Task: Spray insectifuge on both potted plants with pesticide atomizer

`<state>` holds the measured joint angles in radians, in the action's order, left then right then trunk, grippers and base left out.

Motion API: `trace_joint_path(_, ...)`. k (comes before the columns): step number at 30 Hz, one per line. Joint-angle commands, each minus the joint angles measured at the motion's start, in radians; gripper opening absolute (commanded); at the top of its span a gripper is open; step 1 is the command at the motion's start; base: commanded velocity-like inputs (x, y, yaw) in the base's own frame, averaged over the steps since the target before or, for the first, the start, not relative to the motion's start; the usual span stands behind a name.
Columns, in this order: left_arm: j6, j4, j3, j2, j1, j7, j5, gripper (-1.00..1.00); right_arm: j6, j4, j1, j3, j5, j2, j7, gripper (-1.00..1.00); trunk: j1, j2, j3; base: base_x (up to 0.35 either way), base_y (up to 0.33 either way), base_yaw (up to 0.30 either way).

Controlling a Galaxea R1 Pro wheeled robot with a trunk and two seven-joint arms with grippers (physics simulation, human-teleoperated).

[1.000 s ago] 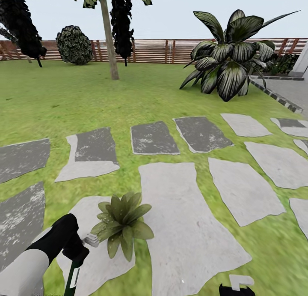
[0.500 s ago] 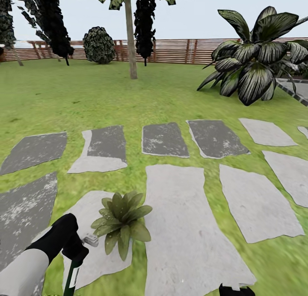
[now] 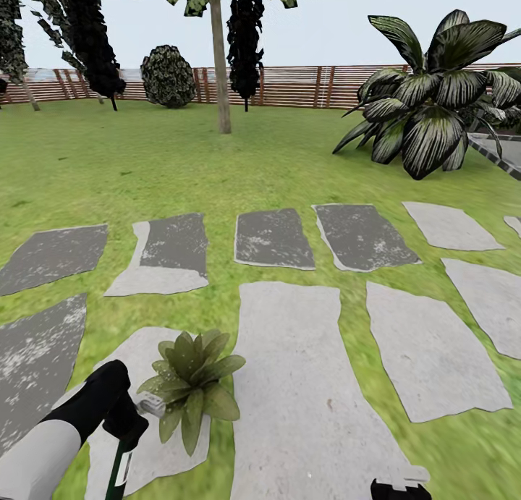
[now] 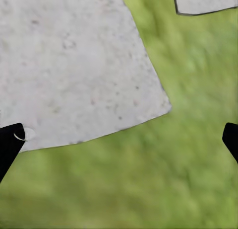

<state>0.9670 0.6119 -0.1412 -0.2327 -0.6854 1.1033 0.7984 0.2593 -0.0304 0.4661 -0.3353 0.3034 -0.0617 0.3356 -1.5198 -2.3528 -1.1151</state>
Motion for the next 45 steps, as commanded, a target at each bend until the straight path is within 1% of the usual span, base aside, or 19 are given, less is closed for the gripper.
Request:
trace_joint_path(1, 0.006, 0.002, -0.003, -0.001, -0.001, 0.01, 0.006, -1.0, 0.003, 0.0, 0.0, -0.008, 0.01, 0.0, 0.002, 1.0, 0.0, 0.0, -0.001, 0.0, 0.0, 0.0)
trace_joint_path(4, 0.006, 0.003, -0.003, 0.0, -0.002, 0.011, 0.003, -1.0, 0.003, 0.0, 0.0, -0.008, 0.011, -0.001, 0.002, 1.0, 0.0, 0.0, -0.001, 0.0, 0.0, 0.137)
trace_joint_path(7, 0.006, 0.003, -0.003, 0.004, -0.002, 0.011, 0.003, -1.0, 0.003, 0.0, 0.0, -0.008, 0.011, -0.001, 0.002, 1.0, 0.0, 0.0, -0.001, 0.0, 0.0, 0.263)
trace_joint_path(15, 0.006, 0.003, -0.002, 0.005, -0.003, 0.01, 0.004, -1.0, 0.002, 0.0, 0.0, -0.008, 0.011, 0.0, 0.002, 1.0, 0.0, 0.0, -0.001, 0.0, -0.022, 0.276)
trace_joint_path(19, 0.006, 0.003, -0.003, 0.007, -0.003, 0.01, 0.006, -1.0, 0.002, 0.0, 0.0, -0.008, 0.011, 0.001, 0.002, 1.0, 0.0, 0.0, -0.001, 0.0, -0.238, 0.23)
trace_joint_path(27, 0.006, 0.003, -0.003, 0.004, -0.002, 0.01, 0.006, -1.0, 0.003, 0.0, 0.0, -0.01, 0.011, 0.001, 0.002, 1.0, 0.0, 0.0, -0.001, 0.0, -0.272, 0.035)
trace_joint_path(45, 0.006, 0.003, -0.003, 0.006, -0.002, 0.01, 0.004, -1.0, 0.003, 0.0, 0.0, -0.01, 0.008, 0.002, 0.001, 1.0, 0.0, 0.0, -0.001, 0.048, -0.274, 0.27)
